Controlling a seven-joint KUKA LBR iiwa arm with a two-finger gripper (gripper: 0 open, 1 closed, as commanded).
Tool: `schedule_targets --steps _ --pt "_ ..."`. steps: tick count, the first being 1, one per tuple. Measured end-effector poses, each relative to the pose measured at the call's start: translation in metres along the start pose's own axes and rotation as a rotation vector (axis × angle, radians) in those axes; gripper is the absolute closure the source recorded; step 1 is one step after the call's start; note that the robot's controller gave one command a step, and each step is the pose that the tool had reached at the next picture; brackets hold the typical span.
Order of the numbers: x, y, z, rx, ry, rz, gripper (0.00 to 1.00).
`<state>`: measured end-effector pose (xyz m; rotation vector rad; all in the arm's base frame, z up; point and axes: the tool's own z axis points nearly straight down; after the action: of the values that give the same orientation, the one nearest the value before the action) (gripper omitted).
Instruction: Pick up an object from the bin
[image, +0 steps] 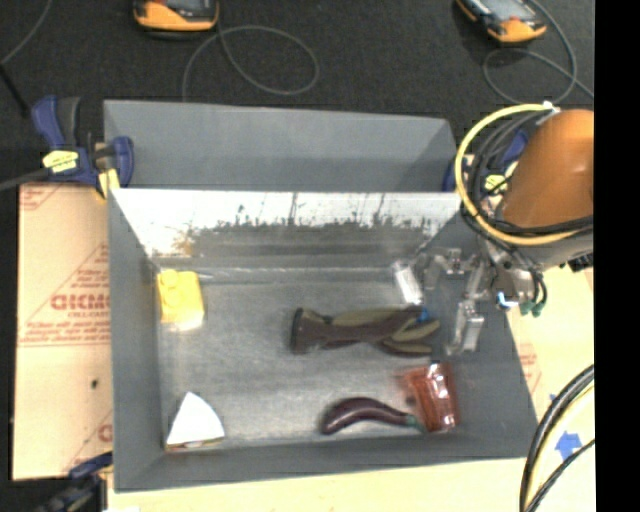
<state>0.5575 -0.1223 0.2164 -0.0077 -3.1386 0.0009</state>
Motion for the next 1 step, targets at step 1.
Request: schedule_targets --steps 1 --pt "-0.0007 0.0005 -0.0043 0.001 -0.006 -0.002 0.00"
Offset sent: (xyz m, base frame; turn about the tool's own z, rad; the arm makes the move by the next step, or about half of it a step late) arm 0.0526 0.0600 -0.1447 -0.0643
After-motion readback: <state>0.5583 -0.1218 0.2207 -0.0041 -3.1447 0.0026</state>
